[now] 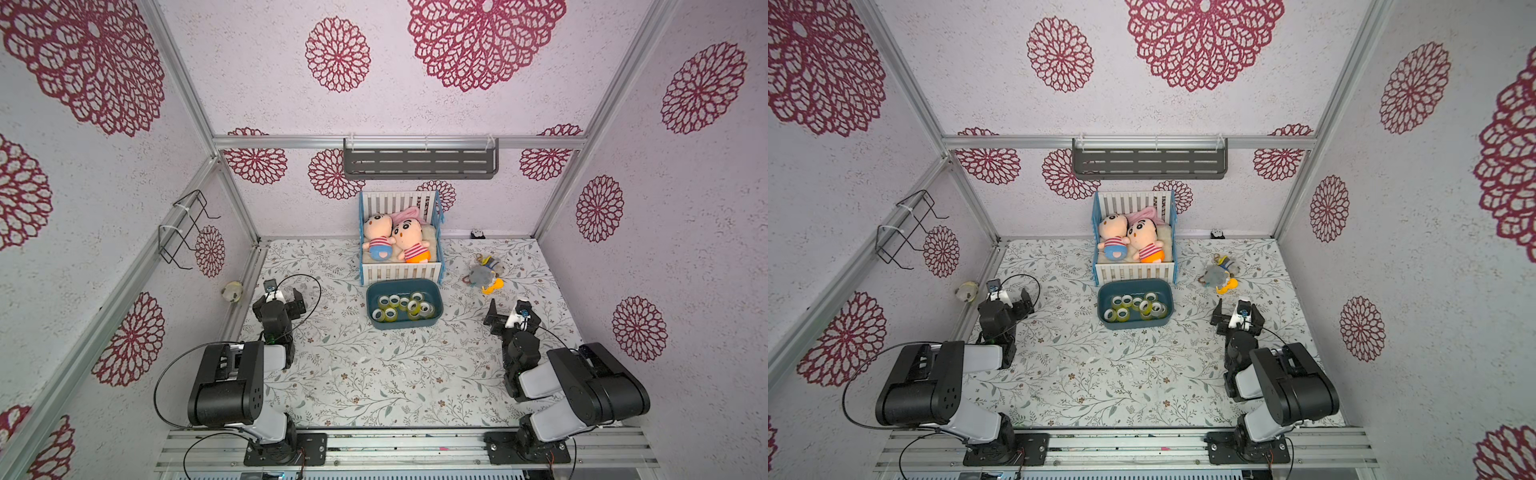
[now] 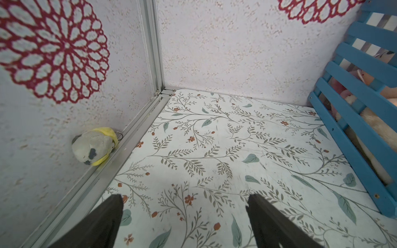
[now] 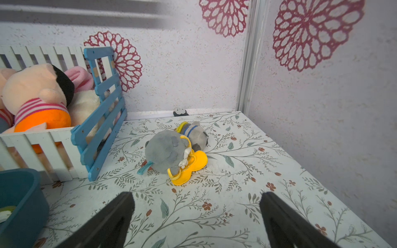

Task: Put the transparent tape into the storage box
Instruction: Reset both arms

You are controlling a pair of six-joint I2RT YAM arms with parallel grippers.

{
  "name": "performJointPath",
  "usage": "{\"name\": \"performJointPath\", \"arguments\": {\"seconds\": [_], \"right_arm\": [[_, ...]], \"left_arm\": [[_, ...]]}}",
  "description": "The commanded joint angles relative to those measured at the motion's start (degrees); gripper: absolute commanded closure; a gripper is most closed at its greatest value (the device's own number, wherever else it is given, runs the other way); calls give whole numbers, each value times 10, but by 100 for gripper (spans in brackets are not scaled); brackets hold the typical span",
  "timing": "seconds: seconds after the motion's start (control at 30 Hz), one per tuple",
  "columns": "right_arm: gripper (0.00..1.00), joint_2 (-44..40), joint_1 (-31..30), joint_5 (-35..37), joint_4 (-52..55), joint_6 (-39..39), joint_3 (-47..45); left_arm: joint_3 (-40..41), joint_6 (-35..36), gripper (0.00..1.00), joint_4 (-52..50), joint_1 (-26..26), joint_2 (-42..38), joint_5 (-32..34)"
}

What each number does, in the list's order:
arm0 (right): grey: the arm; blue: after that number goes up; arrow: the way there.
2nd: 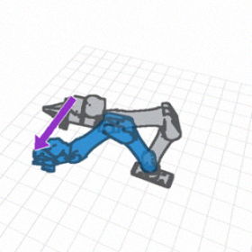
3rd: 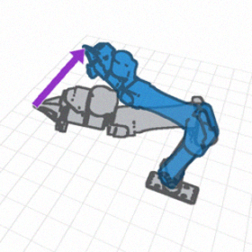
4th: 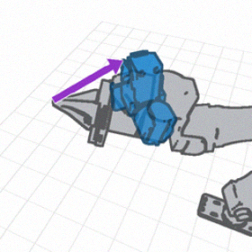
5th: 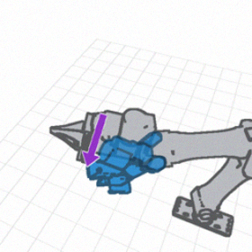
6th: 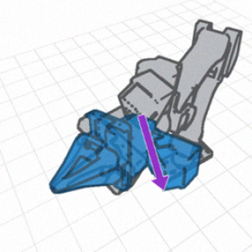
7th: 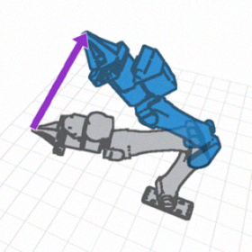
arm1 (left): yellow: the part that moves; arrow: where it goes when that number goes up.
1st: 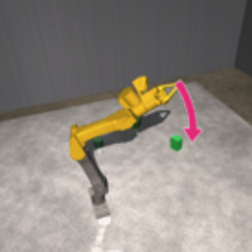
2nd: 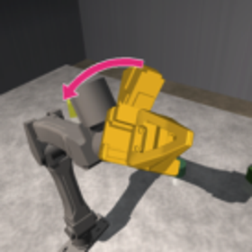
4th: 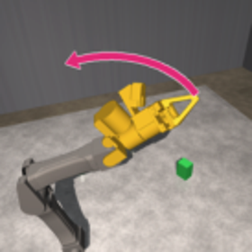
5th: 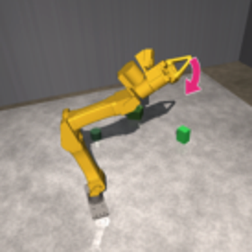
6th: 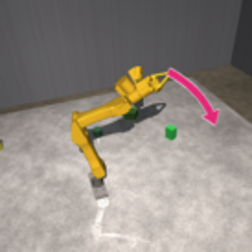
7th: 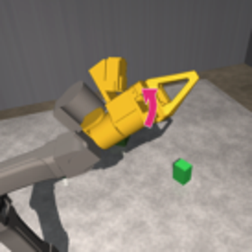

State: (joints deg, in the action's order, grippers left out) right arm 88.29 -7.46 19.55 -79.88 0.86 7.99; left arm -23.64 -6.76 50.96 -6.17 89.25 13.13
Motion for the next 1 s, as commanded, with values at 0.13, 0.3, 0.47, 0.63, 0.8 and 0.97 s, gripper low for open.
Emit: {"name": "performJointPath", "arguments": {"seconds": [0.13,0.3,0.47,0.63,0.8,0.97], "right_arm": [[1,-4,24,-25,18,-23,32],[1,-5,23,-25,14,-23,30],[1,-4,24,-25,12,-22,30],[1,-4,24,-25,12,-22,29],[1,-4,24,-25,12,-22,30],[1,-4,24,-25,13,-22,30]], "left_arm": [[-12,-5,3,-21,-9,-3,-38],[-11,-5,3,-19,-9,-5,-38],[-9,-5,3,-17,-9,-5,-40],[-9,-5,3,-17,-9,-5,-39],[-9,-5,3,-16,-9,-5,-40],[-11,-5,3,-21,-11,-4,-42]]}}
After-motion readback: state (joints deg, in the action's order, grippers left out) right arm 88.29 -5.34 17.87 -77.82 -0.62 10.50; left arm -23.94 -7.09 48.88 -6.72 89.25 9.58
